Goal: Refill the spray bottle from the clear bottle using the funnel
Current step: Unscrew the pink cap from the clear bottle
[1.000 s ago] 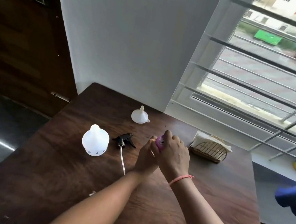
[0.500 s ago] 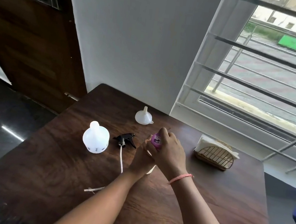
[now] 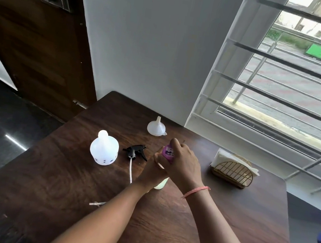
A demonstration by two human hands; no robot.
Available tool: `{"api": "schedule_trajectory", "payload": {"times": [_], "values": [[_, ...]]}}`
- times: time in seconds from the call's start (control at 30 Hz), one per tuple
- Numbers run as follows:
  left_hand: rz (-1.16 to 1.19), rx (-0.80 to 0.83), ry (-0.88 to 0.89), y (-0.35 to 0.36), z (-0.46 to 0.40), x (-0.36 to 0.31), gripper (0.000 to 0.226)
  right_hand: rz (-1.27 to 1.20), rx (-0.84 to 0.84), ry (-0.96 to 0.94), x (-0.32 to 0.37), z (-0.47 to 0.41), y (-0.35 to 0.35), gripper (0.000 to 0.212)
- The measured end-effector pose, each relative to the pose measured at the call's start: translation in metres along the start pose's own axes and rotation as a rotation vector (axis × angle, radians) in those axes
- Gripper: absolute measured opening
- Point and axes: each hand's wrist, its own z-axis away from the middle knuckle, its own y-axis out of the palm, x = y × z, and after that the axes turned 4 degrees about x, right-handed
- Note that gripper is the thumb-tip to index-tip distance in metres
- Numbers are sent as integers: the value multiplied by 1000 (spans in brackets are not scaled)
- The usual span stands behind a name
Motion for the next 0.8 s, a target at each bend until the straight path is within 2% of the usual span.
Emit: {"api": "schedule_trajectory", "payload": {"times": [0.13, 0.2, 0.3, 0.37, 0.43, 0.5, 0.57, 0.7, 0.77, 0.8], "values": [[52, 5, -31, -4, -2, 12, 35, -6, 34, -44, -3, -2, -1, 42], [32, 57, -72, -8, -8, 24, 29, 9, 83, -144, -7, -4, -5, 42], [26, 133, -106, -12, -14, 28, 36, 68, 211, -275, -14, -8, -21, 46], [9, 126, -145, -13, -16, 27, 34, 131, 209, -348, -19, -10, -30, 50], [-14, 109, -158, -13, -15, 26, 36, 141, 258, -334, -23, -12, -36, 71], [-17, 100, -157, -11, -14, 28, 39, 53, 308, -237, -22, -14, -42, 94], [-27, 84, -149, -9, -13, 32, 34, -10, 219, -164, -17, -12, -42, 99], [-15, 90, -115, -8, -13, 36, 26, 56, 81, -113, -18, -10, -42, 98], [25, 89, -102, -10, -14, 34, 27, 94, 27, -100, -29, -10, -50, 89], [40, 100, -91, -11, -14, 34, 29, 117, -31, -84, -35, -10, -55, 78]]}}
